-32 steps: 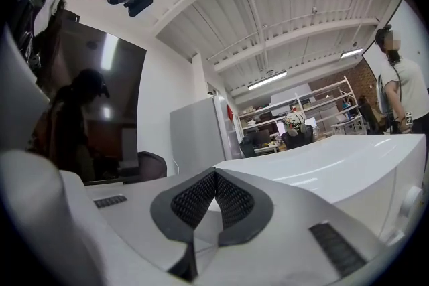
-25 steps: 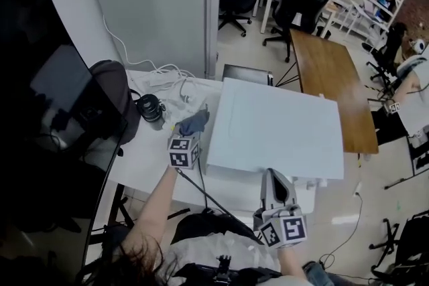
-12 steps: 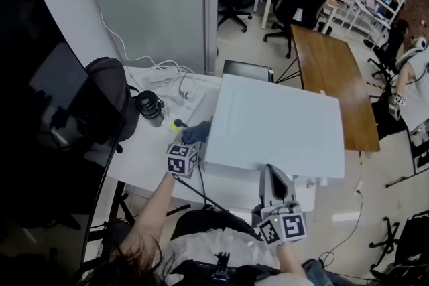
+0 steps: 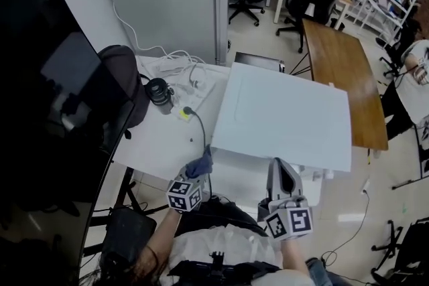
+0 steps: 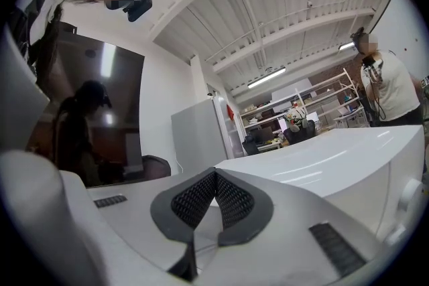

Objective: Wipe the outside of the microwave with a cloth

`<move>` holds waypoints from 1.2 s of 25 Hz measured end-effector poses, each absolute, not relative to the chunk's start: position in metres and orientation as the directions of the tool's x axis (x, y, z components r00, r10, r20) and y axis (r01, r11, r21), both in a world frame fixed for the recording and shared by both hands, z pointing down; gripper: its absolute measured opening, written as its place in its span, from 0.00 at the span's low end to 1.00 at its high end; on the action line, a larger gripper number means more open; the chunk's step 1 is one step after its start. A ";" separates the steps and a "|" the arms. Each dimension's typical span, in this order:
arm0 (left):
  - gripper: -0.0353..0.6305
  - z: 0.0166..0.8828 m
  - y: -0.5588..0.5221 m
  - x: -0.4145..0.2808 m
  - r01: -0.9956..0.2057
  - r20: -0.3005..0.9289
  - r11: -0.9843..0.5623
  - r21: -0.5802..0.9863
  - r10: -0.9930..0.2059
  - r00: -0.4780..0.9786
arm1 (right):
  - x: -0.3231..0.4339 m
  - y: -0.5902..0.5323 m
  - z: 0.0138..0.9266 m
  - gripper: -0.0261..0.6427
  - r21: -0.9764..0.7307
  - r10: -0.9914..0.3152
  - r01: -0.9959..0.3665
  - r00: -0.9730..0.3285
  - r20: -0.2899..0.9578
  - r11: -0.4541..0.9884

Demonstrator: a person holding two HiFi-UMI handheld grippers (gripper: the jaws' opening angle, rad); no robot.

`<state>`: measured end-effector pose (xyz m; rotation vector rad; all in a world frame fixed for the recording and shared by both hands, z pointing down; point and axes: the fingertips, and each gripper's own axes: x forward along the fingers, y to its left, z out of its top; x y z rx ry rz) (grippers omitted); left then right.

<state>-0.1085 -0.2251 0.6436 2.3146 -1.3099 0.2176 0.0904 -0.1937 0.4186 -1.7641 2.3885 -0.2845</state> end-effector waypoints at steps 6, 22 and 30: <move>0.12 0.611 -0.210 -0.109 -0.872 0.304 -0.438 0.219 -0.819 0.488 | 0.111 -0.180 0.421 0.07 -0.260 -0.961 -0.927 -0.275 -0.017 0.270; 0.12 0.469 -0.106 0.146 -0.218 0.042 -0.973 0.078 -0.215 0.976 | 0.227 -0.054 0.412 0.07 -0.231 -0.989 -0.965 0.140 -0.044 -0.126; 0.12 0.489 -0.115 0.255 -0.165 0.086 -0.972 0.165 -0.153 0.985 | 0.219 -0.006 0.426 0.07 -0.214 -0.975 -0.954 0.220 -0.014 -0.212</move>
